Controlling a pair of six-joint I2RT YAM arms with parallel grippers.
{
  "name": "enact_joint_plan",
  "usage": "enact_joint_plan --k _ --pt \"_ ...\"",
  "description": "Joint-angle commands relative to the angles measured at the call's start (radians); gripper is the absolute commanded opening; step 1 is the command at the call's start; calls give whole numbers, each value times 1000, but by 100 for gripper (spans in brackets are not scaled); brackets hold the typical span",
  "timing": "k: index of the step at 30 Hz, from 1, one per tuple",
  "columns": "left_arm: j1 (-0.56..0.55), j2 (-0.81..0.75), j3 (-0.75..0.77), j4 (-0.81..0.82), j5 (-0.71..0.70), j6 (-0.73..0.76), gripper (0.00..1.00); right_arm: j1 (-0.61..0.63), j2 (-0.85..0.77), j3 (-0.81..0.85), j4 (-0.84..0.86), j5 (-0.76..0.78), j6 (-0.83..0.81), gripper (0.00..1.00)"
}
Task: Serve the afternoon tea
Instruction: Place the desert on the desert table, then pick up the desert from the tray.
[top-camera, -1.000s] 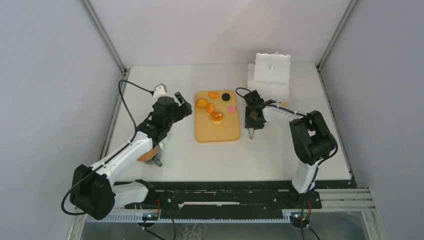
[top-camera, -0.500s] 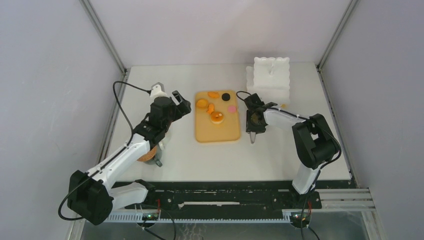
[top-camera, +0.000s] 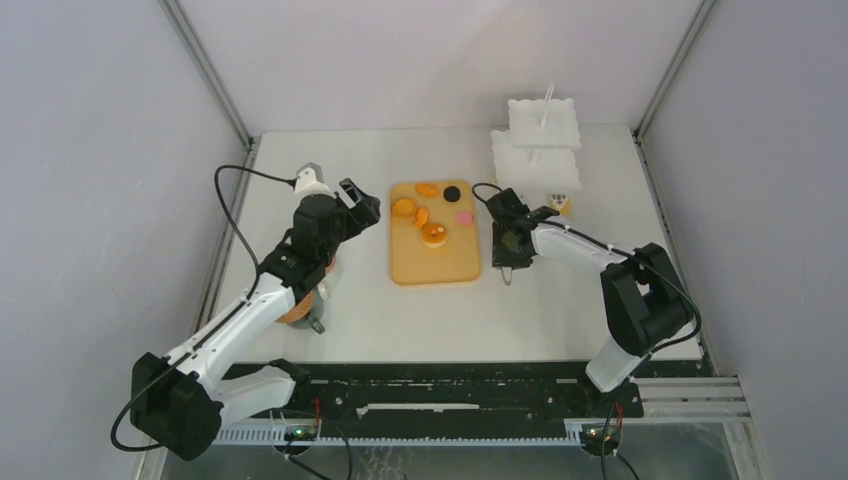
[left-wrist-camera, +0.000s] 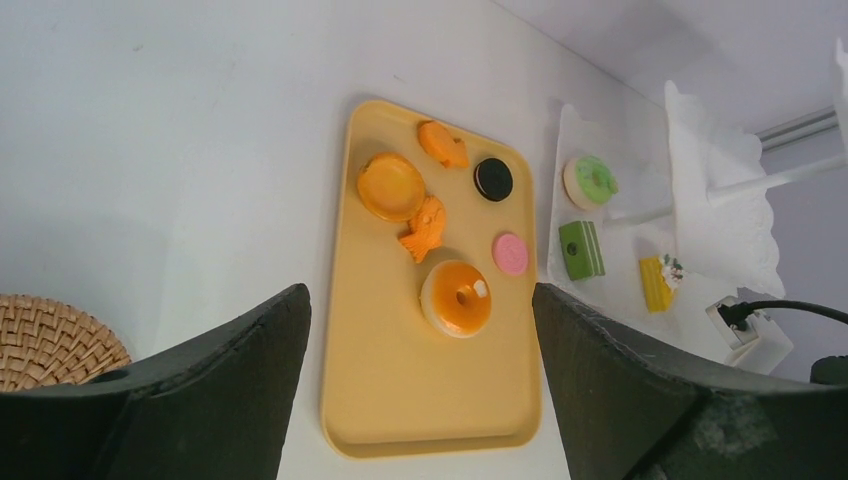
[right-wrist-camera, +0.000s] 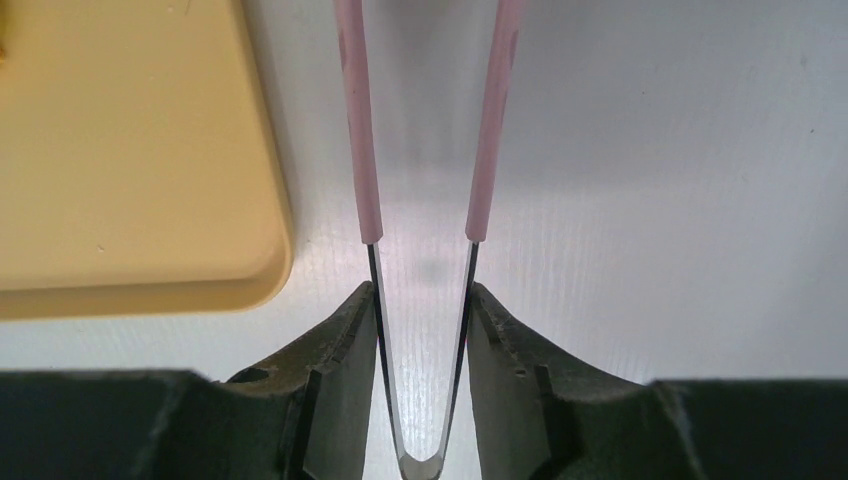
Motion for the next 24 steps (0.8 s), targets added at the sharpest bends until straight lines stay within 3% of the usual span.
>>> enact_joint_plan --k 1,15,24 --pt "6 -41 -15 32 10 -5 86 17 -72 1 -14 40 25 43" --pt "3 -94 -38 15 4 -16 86 82 -195 -40 -55 67 42 40" --pt "0 -119 -58 -4 -4 -26 86 210 -225 -13 -60 38 71 40"
